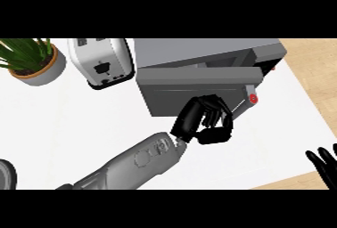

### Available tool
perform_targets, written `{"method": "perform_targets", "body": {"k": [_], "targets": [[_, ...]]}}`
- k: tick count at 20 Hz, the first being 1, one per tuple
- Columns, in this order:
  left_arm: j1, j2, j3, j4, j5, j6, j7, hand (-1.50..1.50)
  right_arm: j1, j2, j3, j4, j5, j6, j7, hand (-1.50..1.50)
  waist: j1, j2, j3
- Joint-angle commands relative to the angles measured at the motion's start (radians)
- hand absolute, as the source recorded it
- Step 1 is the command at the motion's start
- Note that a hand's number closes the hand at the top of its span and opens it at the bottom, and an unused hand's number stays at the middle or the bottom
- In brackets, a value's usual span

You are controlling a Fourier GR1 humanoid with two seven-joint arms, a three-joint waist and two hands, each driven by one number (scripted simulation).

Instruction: Pick up the milk, place it into the microwave and close the microwave

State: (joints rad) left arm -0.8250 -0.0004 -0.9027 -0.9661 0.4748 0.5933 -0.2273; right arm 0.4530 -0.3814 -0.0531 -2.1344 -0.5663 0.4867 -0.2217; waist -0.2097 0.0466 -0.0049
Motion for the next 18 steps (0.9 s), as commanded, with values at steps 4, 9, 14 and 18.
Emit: {"method": "perform_targets", "body": {"k": [4, 9, 14, 18], "targets": [[-0.118, 0.0, 0.078, 0.107, 0.13, -0.01, -0.042, 1.5, -0.011, -0.022, -0.007, -0.035, -0.046, -0.023, 0.053, -1.5, -0.021, 0.011, 0.001], [-0.143, 0.0, 0.106, 0.173, 0.196, -0.026, -0.092, 1.5, -0.021, -0.028, -0.032, -0.039, -0.071, -0.034, 0.058, -1.5, -0.032, 0.017, 0.002], [-0.144, 0.0, 0.109, 0.183, 0.261, -0.05, -0.119, 1.5, -0.036, -0.042, -0.033, -0.059, -0.094, -0.042, 0.082, -1.5, -0.039, 0.021, 0.002], [-0.121, 0.0, 0.119, 0.188, 0.307, -0.042, -0.151, 1.5, -0.057, -0.04, -0.038, -0.05, -0.107, -0.048, 0.081, -1.5, -0.044, 0.032, 0.003]]}}
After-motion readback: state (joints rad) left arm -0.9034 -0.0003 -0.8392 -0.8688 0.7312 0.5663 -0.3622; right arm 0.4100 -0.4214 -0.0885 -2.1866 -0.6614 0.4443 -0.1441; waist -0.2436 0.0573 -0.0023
